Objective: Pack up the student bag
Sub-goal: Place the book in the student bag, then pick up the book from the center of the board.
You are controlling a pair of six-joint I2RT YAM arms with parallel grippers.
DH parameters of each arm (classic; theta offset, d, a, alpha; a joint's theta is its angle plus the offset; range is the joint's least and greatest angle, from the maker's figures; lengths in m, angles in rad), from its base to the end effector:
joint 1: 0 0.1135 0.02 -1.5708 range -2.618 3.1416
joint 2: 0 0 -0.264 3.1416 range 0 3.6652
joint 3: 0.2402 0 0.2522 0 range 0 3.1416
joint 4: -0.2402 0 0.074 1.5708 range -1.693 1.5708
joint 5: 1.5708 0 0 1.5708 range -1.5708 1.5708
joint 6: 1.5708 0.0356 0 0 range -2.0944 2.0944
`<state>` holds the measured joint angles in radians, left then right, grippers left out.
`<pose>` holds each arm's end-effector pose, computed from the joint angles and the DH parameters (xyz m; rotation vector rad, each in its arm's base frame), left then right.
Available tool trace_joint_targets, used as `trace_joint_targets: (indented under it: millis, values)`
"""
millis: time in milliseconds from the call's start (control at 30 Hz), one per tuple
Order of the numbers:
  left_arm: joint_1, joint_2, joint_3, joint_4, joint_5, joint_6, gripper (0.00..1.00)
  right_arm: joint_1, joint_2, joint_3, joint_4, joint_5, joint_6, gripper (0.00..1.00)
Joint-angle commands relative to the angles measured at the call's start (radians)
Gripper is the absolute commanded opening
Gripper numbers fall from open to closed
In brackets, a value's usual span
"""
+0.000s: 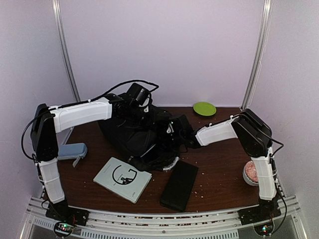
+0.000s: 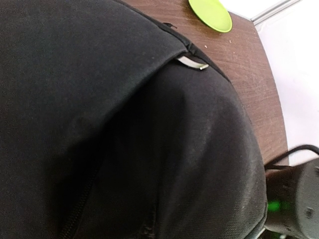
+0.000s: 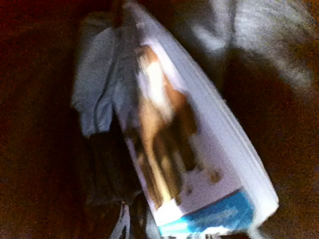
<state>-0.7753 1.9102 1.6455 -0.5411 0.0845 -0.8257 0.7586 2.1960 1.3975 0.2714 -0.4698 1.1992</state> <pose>0.3092 -0.3072 0.2773 -0.0209 2.5483 -0.8107 0.3372 0.3418 0.1408 0.2096 2.5025 1.5194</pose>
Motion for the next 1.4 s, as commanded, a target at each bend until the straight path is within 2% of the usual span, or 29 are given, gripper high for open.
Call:
trace_joint_targets:
  millis: [0, 267, 600, 633, 667, 833, 933, 1033, 1100, 1367]
  values:
    - [0.015, -0.051, -0.010, 0.095, 0.040, -0.045, 0.00, -0.007, -0.110, -0.028, -0.033, 0.000, -0.035, 0.54]
    - [0.046, -0.061, -0.013, 0.091, 0.020, -0.045, 0.00, -0.022, -0.228, -0.052, -0.241, 0.045, -0.131, 0.60]
    - [0.066, -0.068, 0.014, 0.024, -0.018, 0.055, 0.00, -0.050, -0.456, -0.206, -0.383, 0.141, -0.248, 0.61]
    - [0.067, -0.070, 0.020, 0.009, -0.027, 0.069, 0.03, -0.050, -0.489, -0.224, -0.397, 0.151, -0.262, 0.61]
    - [0.067, -0.074, 0.025, -0.005, -0.034, 0.083, 0.10, -0.049, -0.523, -0.242, -0.408, 0.158, -0.275, 0.61]
    - [0.067, -0.126, 0.015, -0.055, -0.065, 0.128, 0.61, -0.033, -0.698, -0.384, -0.411, 0.187, -0.324, 0.60]
    - [0.067, -0.195, -0.028, -0.088, -0.078, 0.132, 0.78, 0.011, -0.781, -0.461, -0.414, 0.209, -0.382, 0.60]
    - [0.064, -0.314, -0.126, -0.090, -0.103, 0.115, 0.89, 0.085, -0.828, -0.498, -0.414, 0.219, -0.436, 0.60]
    - [0.058, -0.415, -0.251, -0.082, -0.136, 0.092, 0.97, 0.141, -0.829, -0.507, -0.410, 0.233, -0.464, 0.60]
    - [0.042, -0.868, -0.740, -0.065, -0.293, -0.109, 0.98, 0.315, -0.660, -0.455, -0.337, 0.221, -0.526, 0.59]
